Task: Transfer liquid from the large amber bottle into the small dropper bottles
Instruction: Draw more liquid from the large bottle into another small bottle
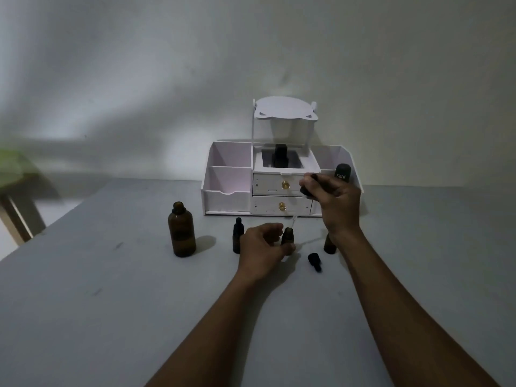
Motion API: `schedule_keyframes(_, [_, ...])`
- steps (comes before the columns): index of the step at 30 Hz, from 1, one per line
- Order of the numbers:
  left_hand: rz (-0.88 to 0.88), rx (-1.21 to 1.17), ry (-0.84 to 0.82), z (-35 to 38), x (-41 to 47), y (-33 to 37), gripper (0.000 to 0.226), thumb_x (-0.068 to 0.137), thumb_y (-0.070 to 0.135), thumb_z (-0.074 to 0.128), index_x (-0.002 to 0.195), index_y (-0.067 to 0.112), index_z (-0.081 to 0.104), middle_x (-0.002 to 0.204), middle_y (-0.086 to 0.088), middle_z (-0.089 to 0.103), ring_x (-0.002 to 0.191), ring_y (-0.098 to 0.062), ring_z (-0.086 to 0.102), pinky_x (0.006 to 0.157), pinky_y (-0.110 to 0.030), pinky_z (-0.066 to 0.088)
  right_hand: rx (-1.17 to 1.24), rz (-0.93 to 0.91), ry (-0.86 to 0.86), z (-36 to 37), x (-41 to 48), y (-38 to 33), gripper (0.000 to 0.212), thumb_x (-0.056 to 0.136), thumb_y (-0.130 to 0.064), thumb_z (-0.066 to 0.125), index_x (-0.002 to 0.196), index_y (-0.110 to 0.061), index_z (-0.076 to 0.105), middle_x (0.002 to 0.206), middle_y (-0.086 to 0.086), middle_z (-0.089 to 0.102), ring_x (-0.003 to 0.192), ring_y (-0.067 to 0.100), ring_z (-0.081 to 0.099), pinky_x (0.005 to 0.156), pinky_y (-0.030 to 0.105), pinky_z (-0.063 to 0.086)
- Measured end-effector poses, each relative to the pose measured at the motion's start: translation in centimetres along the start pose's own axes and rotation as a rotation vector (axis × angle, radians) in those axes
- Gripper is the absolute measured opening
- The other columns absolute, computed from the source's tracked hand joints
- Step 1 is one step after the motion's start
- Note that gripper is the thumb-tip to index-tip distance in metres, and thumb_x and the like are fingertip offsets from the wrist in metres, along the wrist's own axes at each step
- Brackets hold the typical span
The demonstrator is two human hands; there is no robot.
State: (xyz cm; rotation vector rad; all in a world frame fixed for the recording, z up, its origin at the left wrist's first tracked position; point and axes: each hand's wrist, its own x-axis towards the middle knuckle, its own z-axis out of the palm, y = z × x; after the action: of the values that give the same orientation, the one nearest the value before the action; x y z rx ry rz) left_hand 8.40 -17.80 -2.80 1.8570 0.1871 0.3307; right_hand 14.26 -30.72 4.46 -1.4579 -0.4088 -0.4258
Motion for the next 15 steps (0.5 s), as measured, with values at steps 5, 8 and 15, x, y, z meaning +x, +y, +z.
schedule_keyframes(5, [0.019,0.019,0.0,0.1,-0.1,0.0,0.045,0.081,0.014,0.08,0.124,0.015,0.068,0.124,-0.001,0.069,0.107,-0.008,0.063,0.093,-0.019,0.047,-0.016,-0.008,-0.006,0.3,-0.2,0.0,0.014,0.087,-0.016,0.073,0.088,-0.03,0.074,0.083,-0.007,0.077,0.084,0.015,0.075,0.082,0.032,0.061])
schedule_keyframes(8, [0.025,0.037,-0.003,0.1,-0.2,0.0,0.04,0.083,0.014,0.078,0.122,0.015,0.069,0.122,0.0,0.069,0.103,-0.006,0.061,0.091,-0.018,0.046,-0.012,-0.033,-0.007,0.5,-0.3,-0.1,0.017,0.086,-0.015,0.074,0.086,-0.032,0.075,0.078,-0.011,0.076,0.082,0.015,0.075,0.079,0.026,0.06])
schedule_keyframes(15, [0.014,0.045,0.005,0.2,0.0,-0.1,0.038,0.083,0.013,0.077,0.121,0.016,0.07,0.12,0.002,0.071,0.096,-0.003,0.06,0.079,-0.007,0.041,-0.041,-0.083,0.026,1.2,-0.3,-0.1,0.013,0.085,-0.01,0.075,0.096,-0.016,0.075,0.076,-0.005,0.073,0.071,0.0,0.071,0.068,0.009,0.052])
